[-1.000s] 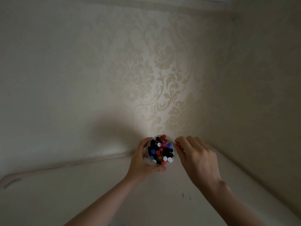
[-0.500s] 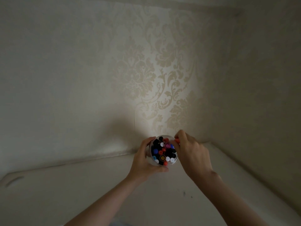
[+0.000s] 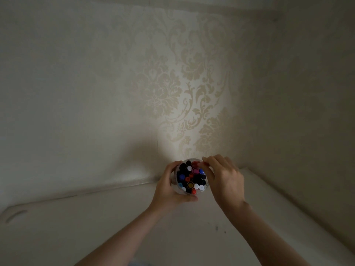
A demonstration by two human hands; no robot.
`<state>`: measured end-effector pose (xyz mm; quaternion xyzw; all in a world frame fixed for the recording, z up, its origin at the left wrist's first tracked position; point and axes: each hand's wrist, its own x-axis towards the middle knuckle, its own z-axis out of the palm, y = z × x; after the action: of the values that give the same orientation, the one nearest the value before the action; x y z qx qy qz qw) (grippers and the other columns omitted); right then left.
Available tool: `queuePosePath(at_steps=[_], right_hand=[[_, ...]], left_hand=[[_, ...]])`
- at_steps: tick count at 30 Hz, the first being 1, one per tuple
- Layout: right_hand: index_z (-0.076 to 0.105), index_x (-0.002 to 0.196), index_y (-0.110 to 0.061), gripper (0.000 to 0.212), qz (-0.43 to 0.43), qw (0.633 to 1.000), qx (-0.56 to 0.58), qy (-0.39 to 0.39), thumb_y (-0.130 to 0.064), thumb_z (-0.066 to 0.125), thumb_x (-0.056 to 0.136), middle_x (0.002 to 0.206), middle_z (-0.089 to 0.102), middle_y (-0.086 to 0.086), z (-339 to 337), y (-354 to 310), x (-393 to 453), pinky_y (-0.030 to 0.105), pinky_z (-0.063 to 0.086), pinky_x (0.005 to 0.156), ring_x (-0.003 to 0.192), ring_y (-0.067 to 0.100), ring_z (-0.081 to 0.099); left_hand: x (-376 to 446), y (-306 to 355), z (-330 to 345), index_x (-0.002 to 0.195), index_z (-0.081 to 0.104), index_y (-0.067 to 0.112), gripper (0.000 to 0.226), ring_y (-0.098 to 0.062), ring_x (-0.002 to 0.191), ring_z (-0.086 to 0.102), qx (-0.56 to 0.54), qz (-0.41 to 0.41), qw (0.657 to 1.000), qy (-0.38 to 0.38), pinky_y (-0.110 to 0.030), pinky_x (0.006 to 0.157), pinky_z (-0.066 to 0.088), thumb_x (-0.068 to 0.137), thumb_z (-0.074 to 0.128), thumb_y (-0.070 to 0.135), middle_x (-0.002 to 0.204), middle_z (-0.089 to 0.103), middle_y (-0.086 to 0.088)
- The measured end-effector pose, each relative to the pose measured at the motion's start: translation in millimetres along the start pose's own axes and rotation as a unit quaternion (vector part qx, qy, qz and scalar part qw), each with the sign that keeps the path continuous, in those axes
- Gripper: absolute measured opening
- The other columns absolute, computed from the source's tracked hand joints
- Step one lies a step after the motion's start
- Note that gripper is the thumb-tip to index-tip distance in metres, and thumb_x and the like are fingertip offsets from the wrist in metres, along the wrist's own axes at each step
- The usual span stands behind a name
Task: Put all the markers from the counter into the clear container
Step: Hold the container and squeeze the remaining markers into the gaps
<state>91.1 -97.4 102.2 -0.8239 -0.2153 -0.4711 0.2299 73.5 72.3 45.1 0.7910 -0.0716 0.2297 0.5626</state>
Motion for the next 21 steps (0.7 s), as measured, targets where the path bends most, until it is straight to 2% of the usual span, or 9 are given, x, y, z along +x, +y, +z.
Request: queuePosePath(at_steps=[2,4,7,9,11,12,16,18,21], right_hand=[[0.067,0.088,-0.021,0.016,-0.017,0.999,-0.038,-0.009,-0.03,0.053,0.089,0.093,0.067,-0.003,0.9,3.0,-4.2,0.033,0.046,0.058,0.072,0.021,0.06],[0.065,0.108,-0.026,0.026,-0.029,0.993,-0.104,-0.039,-0.033,0.047,0.091,0.118,0.061,-0.001,-1.7,2.4,-9.8,0.036,0.043,0.069,0.087,0.023,0.06],[0.042,0.136,-0.032,0.055,-0.009,0.974,-0.173,-0.147,-0.04,0.058,0.084,0.144,0.04,0.002,-1.7,-1.3,-20.1,0.045,0.042,0.078,0.104,0.025,0.052],[0.029,0.142,-0.037,0.062,0.02,0.967,-0.17,-0.188,-0.053,0.049,0.086,0.151,0.029,0.002,2.5,-3.8,-25.3,0.049,0.041,0.082,0.111,0.026,0.047],[0.025,0.143,-0.039,0.055,0.045,0.976,-0.124,-0.175,-0.056,0.029,0.091,0.153,0.025,0.0,0.6,-5.4,-24.1,0.05,0.04,0.088,0.117,0.024,0.044],[0.028,0.143,-0.038,0.052,0.054,0.982,-0.089,-0.158,-0.054,0.027,0.093,0.153,0.026,-0.002,-2.1,-5.5,-22.7,0.049,0.038,0.091,0.121,0.022,0.042],[0.048,0.132,-0.026,0.039,-0.009,0.996,0.013,-0.088,-0.029,0.044,0.094,0.138,0.051,-0.005,-6.0,-7.6,-18.2,0.039,0.04,0.095,0.119,0.013,0.051],[0.057,0.125,-0.021,0.035,-0.041,0.995,0.048,-0.074,-0.02,0.054,0.09,0.125,0.061,-0.003,0.7,-7.8,-17.7,0.037,0.047,0.09,0.111,0.014,0.056],[0.064,0.116,-0.015,0.03,-0.044,0.993,0.093,-0.059,-0.015,0.056,0.086,0.109,0.066,0.0,7.7,-7.8,-18.9,0.03,0.054,0.08,0.1,0.016,0.06]], left_hand=[[-0.4,-0.5,0.6,0.128,0.05,0.033,0.102,-0.009,0.121,0.06,0.004,0.0,1.0,-0.001,-0.048,0.101,0.053,0.041,0.101,0.026,0.127,0.061,0.018],[-0.7,0.1,-0.1,0.126,0.05,0.037,0.1,-0.008,0.119,0.061,0.004,0.0,1.0,0.009,-0.047,0.101,0.054,0.04,0.101,0.028,0.126,0.061,0.02],[-1.3,0.8,-0.7,0.123,0.052,0.04,0.097,-0.007,0.117,0.062,0.0,0.001,1.0,0.017,-0.045,0.099,0.055,0.04,0.101,0.029,0.124,0.062,0.019],[-3.1,1.5,-1.2,0.123,0.053,0.039,0.096,-0.007,0.116,0.063,-0.008,0.0,1.0,0.021,-0.044,0.097,0.056,0.04,0.101,0.028,0.123,0.062,0.019],[-3.7,1.9,-2.5,0.123,0.052,0.039,0.097,-0.008,0.116,0.063,-0.01,-0.003,1.0,0.019,-0.045,0.097,0.057,0.04,0.101,0.029,0.123,0.062,0.019],[-3.8,2.2,-3.2,0.123,0.052,0.039,0.097,-0.007,0.117,0.062,-0.011,-0.004,1.0,0.017,-0.045,0.098,0.056,0.039,0.101,0.03,0.123,0.062,0.02],[-3.2,1.5,-4.6,0.124,0.05,0.04,0.1,-0.012,0.118,0.062,-0.011,-0.005,1.0,0.021,-0.05,0.098,0.055,0.038,0.101,0.033,0.126,0.061,0.017],[-3.4,1.9,-3.1,0.122,0.051,0.043,0.099,-0.012,0.116,0.064,-0.014,-0.002,1.0,0.019,-0.052,0.097,0.055,0.037,0.1,0.029,0.123,0.063,0.019],[-3.5,1.3,-2.7,0.12,0.052,0.044,0.098,-0.01,0.115,0.065,-0.011,0.003,1.0,0.019,-0.051,0.098,0.054,0.037,0.1,0.026,0.122,0.063,0.022]])
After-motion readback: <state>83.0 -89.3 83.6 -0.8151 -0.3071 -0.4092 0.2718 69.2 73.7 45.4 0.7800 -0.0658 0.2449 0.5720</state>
